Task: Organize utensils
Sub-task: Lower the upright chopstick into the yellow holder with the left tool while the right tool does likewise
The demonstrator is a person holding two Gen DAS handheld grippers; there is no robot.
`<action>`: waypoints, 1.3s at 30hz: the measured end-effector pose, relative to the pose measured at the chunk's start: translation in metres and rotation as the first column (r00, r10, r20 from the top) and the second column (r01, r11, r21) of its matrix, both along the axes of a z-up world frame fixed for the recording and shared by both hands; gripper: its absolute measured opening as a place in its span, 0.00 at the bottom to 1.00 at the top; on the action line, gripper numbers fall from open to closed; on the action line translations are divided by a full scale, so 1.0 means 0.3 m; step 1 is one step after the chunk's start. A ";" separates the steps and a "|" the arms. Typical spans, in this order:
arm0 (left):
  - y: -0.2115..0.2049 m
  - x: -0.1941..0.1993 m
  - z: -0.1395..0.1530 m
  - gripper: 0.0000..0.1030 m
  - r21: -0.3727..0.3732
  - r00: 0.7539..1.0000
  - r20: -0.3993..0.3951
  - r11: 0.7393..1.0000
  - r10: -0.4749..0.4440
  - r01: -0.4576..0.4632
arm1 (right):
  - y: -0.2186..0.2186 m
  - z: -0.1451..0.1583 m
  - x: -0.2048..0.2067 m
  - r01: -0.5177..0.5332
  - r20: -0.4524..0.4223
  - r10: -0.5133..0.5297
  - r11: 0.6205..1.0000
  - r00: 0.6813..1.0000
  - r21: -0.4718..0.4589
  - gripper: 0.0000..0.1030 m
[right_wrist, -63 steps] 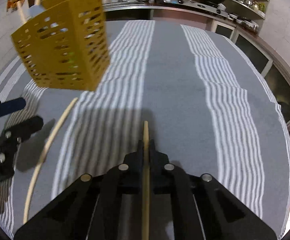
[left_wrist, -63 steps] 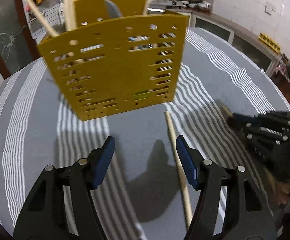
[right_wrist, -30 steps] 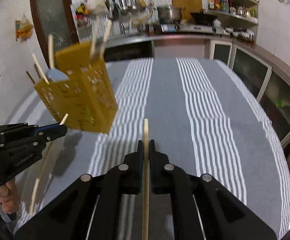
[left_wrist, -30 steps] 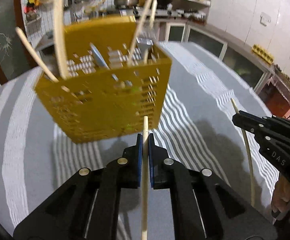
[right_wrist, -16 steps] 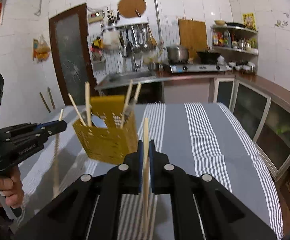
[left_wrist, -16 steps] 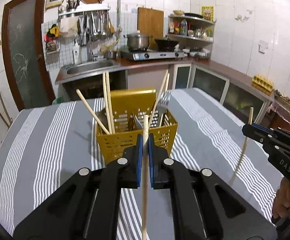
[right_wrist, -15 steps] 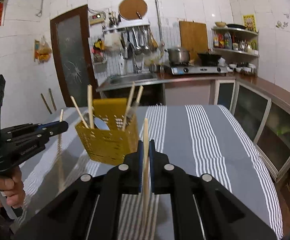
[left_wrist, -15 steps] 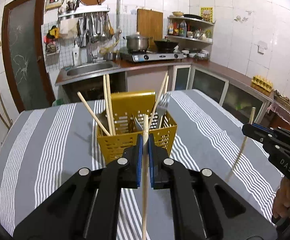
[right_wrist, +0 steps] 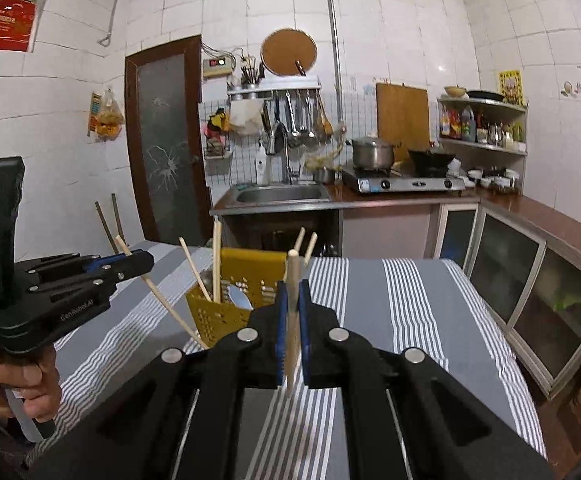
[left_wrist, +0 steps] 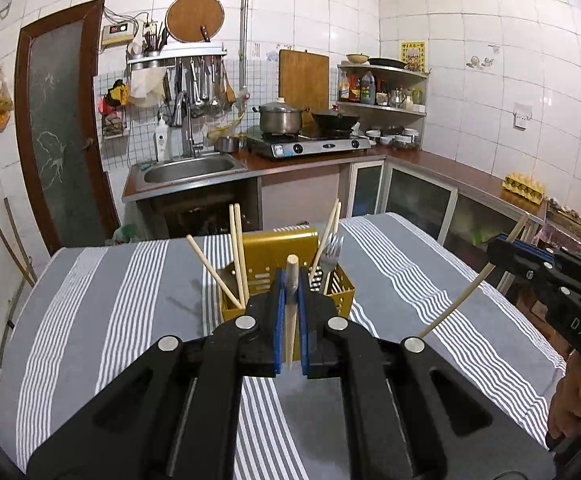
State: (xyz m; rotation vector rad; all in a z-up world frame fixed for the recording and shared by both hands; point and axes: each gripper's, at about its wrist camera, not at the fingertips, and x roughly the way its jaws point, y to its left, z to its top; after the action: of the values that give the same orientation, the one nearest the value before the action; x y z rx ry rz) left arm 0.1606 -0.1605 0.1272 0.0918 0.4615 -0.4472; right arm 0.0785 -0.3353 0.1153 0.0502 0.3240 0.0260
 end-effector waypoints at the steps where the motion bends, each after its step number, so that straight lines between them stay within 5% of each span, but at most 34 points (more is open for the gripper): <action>1: 0.000 -0.004 0.007 0.04 0.000 1.000 0.006 1.000 -0.002 0.002 | 0.004 0.011 -0.003 -0.005 0.008 0.005 1.000 1.000 -0.003 0.05; 23: 0.085 -0.002 0.280 0.04 -0.015 0.989 0.141 0.999 0.031 -0.029 | 0.122 0.262 0.016 -0.021 0.170 0.033 0.997 0.985 -0.073 0.05; 39: 0.078 0.081 0.281 0.04 -0.017 0.991 0.132 1.000 0.014 -0.012 | 0.132 0.261 0.148 -0.008 0.159 0.019 0.998 0.987 -0.068 0.05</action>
State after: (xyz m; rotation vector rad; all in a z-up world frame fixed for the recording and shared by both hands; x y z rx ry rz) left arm 0.1849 -0.1372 0.2116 0.1019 0.3275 -0.4294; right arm 0.1228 -0.2957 0.1937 -0.0204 0.1646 0.0321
